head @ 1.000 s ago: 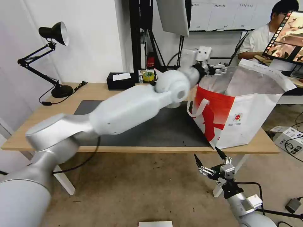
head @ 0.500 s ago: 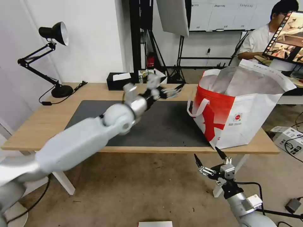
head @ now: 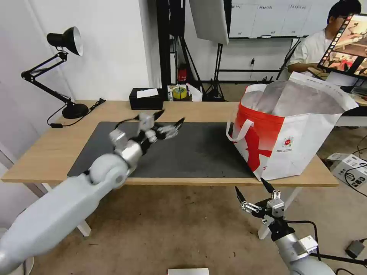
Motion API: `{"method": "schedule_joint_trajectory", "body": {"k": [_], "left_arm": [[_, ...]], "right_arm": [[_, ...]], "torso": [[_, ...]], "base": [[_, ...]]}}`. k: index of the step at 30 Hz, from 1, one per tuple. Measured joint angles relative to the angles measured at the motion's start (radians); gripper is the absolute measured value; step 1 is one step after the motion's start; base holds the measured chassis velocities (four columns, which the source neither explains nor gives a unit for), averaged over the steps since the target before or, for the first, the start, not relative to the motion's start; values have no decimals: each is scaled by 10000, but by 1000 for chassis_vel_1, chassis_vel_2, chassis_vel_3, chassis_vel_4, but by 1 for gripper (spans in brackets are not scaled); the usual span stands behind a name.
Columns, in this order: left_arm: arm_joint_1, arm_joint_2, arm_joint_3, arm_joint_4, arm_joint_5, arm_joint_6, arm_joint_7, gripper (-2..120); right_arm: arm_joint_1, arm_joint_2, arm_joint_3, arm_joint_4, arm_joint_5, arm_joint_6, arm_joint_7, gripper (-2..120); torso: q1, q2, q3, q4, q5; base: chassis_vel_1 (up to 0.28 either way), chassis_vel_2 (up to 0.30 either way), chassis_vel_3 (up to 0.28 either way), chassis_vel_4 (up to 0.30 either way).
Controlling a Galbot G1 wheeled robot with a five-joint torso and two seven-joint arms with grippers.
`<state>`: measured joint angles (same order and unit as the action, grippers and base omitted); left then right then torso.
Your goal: Pick up the trash from the table and place it into the takeout bag.
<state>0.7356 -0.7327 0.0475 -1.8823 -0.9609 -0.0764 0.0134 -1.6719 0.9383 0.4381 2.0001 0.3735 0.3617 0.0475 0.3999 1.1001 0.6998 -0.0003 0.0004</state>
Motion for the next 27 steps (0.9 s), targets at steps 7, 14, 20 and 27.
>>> {"method": "schedule_joint_trajectory", "body": {"k": [7,14,20,27], "left_arm": [[3226,72,-2324,-733,767,-477,120,100],[5057,-277,-4019,-1064,1474,-993,207,100],[6546,-758,-5421,-1281,2128,-1382,199,100],[8179,-1500,-6878,-1451,2915,-1672,161,100]], "right_arm": [[-1,0,-1,0,-3,0,-1,100],[-1,0,-1,0,-3,0,-1,100],[0,0,0,0,-2,0,-1,100],[-1,0,-1,0,-2,0,0,100]], "torso": [[0,0,1,3,-13],[0,0,1,2,-3],[0,0,1,3,-4],[1,0,2,4,-6]], "base": [[0,0,0,0],[0,0,0,0],[0,0,0,0],[0,0,0,0]]}}
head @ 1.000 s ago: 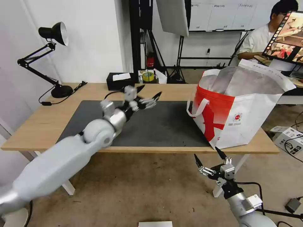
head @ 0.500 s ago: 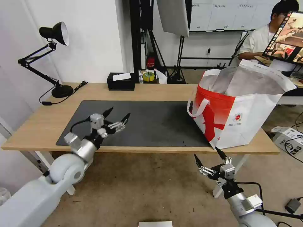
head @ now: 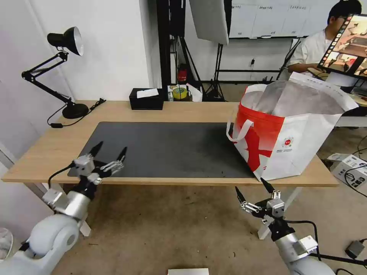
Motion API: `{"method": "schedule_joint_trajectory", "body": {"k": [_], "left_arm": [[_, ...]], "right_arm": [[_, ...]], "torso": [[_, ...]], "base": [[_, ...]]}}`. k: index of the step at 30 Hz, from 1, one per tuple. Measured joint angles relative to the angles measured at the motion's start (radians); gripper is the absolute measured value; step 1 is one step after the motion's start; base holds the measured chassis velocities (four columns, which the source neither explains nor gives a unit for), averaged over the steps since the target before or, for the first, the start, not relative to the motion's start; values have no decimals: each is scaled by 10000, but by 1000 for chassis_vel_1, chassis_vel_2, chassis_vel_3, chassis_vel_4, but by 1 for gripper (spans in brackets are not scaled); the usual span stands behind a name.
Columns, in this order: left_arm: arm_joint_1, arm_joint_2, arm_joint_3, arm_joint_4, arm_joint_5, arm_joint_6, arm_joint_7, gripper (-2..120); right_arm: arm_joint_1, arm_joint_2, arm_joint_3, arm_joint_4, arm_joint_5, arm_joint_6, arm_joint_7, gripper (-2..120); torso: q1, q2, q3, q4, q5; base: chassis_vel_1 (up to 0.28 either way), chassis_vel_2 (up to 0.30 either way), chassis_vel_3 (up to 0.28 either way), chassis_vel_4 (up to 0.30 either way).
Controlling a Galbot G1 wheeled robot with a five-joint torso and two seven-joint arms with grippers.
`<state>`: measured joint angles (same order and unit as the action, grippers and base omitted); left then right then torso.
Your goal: Pick up the trash from the table and place it into the takeout bag.
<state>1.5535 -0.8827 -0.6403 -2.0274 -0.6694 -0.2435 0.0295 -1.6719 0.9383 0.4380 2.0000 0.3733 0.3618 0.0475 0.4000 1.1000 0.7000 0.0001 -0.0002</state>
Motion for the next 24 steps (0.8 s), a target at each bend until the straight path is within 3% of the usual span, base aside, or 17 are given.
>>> {"method": "schedule_joint_trajectory", "body": {"k": [8,24], "left_arm": [[1515,-1016,-1342,-248,469,-267,-20,100],[2542,-1934,-1683,169,643,-802,-42,100]], "right_arm": [[0,0,0,0,0,0,0,100],[0,0,0,0,0,0,0,100]], "torso": [[0,1,0,0,4],[0,-1,0,-1,3]], "base": [[0,0,0,0],[0,0,0,0]]}}
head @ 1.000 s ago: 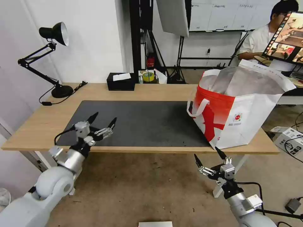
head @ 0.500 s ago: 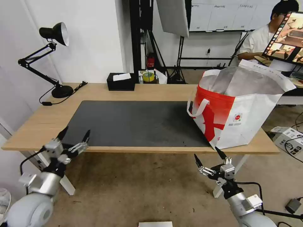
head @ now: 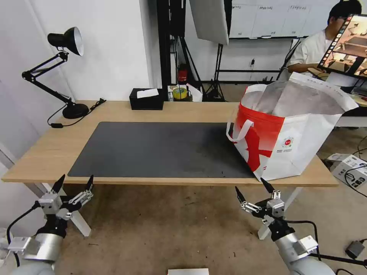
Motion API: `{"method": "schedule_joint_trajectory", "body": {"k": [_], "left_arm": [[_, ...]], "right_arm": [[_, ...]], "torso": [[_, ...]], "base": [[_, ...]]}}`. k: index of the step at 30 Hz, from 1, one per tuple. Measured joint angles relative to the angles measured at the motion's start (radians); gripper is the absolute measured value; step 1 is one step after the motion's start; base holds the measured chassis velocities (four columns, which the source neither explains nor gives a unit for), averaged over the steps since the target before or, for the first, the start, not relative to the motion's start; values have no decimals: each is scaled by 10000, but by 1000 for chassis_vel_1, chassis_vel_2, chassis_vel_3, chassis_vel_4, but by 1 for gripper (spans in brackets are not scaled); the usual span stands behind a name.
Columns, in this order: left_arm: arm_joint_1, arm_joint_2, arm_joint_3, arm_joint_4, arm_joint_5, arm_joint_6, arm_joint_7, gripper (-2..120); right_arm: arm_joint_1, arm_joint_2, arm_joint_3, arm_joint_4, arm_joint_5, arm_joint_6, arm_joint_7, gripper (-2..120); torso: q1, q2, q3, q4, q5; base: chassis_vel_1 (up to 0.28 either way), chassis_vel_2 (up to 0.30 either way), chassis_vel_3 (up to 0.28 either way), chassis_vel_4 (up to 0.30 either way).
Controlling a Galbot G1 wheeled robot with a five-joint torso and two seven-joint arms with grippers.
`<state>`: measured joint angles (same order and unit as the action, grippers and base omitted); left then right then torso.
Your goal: Pick up the trash from the table and place it into the takeout bag.
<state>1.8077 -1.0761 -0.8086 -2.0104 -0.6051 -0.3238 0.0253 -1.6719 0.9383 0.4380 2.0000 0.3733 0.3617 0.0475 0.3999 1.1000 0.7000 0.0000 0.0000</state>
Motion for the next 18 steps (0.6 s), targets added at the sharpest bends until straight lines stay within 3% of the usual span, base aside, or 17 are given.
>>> {"method": "schedule_joint_trajectory", "body": {"k": [18], "left_arm": [[134,-280,283,34,102,2,62,100]], "right_arm": [[0,0,0,0,0,0,0,100]], "torso": [[1,0,0,0,0]], "base": [[0,0,0,0]]}}
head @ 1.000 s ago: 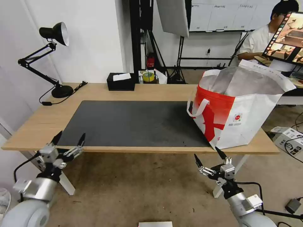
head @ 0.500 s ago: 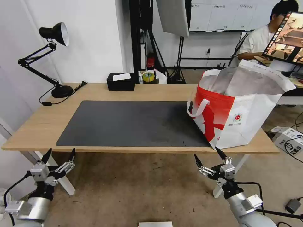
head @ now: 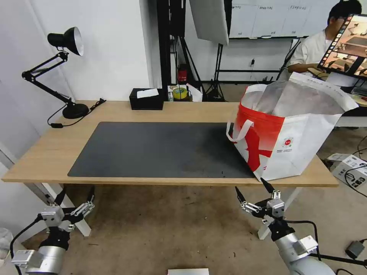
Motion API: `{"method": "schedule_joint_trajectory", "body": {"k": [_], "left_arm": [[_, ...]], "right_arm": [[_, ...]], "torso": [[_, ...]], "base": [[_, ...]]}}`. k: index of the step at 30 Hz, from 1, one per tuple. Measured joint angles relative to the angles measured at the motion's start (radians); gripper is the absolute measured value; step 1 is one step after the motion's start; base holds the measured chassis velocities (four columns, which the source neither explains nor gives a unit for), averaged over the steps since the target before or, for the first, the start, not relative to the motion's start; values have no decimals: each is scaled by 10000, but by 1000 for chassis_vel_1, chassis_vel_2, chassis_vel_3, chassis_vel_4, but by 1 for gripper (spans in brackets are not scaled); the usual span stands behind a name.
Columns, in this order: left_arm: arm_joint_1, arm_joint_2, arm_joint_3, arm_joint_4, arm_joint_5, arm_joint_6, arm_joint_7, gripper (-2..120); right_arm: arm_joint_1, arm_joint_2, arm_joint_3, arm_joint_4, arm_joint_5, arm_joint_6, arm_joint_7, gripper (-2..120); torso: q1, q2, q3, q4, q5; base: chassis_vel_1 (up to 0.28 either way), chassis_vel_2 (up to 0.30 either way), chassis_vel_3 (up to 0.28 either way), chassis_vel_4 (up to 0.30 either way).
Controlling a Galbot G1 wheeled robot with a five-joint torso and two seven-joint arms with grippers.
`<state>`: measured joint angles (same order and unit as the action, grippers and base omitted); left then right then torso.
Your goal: Pick up the trash from the table and place it into the takeout bag.
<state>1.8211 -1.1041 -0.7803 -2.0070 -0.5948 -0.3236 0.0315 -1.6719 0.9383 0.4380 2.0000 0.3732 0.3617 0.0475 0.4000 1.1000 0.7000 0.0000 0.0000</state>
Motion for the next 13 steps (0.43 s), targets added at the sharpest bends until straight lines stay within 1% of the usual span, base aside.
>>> {"method": "schedule_joint_trajectory", "body": {"k": [13], "left_arm": [[-12,11,8,-8,0,9,0,100]], "right_arm": [[0,0,0,0,0,0,0,100]], "torso": [[0,0,0,0,0]], "base": [[0,0,0,0]]}}
